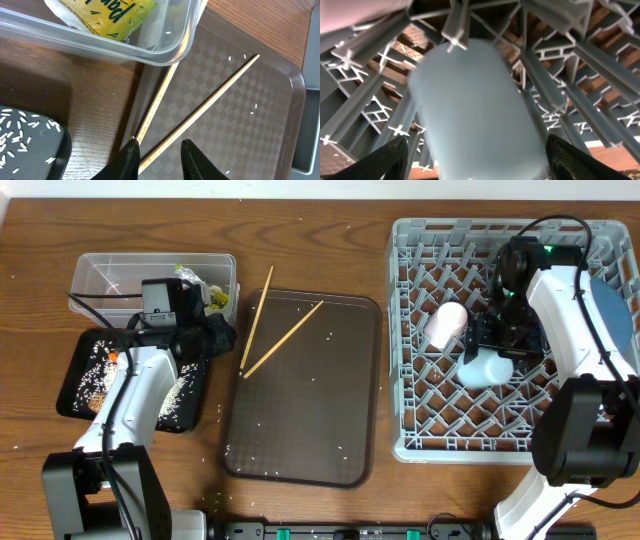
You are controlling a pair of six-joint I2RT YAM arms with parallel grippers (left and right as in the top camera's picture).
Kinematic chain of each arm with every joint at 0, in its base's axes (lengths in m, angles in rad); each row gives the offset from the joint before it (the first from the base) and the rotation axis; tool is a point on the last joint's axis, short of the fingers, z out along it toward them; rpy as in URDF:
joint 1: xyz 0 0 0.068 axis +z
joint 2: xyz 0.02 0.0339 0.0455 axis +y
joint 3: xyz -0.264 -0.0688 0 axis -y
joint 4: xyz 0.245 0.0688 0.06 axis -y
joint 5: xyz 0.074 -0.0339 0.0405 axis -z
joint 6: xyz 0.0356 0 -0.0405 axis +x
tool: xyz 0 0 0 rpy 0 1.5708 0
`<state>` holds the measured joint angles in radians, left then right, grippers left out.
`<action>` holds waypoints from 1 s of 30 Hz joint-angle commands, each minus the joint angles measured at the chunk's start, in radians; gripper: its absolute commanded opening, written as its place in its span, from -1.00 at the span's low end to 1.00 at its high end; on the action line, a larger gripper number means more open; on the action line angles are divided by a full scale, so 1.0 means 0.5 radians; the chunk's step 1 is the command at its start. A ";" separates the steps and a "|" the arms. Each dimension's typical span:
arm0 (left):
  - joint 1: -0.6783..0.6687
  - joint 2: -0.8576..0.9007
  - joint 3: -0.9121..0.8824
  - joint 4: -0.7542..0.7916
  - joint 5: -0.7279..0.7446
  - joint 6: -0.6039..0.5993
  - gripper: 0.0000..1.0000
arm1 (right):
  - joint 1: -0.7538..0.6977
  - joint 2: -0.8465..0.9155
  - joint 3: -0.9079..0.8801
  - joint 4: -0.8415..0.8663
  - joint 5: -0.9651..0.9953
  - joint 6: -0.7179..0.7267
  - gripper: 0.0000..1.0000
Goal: Sort waste into correct bins and load items into the dishwasher rack
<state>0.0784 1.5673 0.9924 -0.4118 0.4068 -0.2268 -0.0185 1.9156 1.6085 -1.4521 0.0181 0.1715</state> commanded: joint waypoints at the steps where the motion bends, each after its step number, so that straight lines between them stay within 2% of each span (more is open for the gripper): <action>1: 0.009 0.001 0.009 -0.007 -0.031 0.050 -0.42 | -0.017 -0.014 0.030 0.027 -0.051 -0.001 0.64; 10: 0.009 0.001 0.009 -0.039 -0.031 0.050 -0.41 | -0.054 -0.014 0.319 -0.005 -0.202 -0.013 0.66; 15: -0.015 -0.001 0.014 -0.043 -0.029 0.190 0.00 | -0.027 -0.014 0.649 -0.068 -0.349 -0.095 0.68; 21: -0.178 -0.001 0.103 -0.043 -0.047 0.294 0.23 | 0.124 -0.014 0.898 0.015 -0.547 -0.137 0.64; 24: -0.331 0.000 0.160 -0.043 -0.299 0.309 0.37 | 0.252 -0.012 0.899 0.100 -0.565 -0.138 0.64; 28: -0.555 0.006 0.174 -0.036 -0.723 0.451 0.45 | 0.427 -0.008 0.899 0.189 -0.451 -0.135 0.65; 30: -0.624 0.027 0.174 -0.031 -0.803 0.497 0.45 | 0.490 -0.008 0.898 0.225 -0.382 -0.126 0.66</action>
<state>-0.1944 1.5673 1.0584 -0.4240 0.1646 -0.0456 0.1871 1.9156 2.0430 -1.3525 -0.2165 0.1181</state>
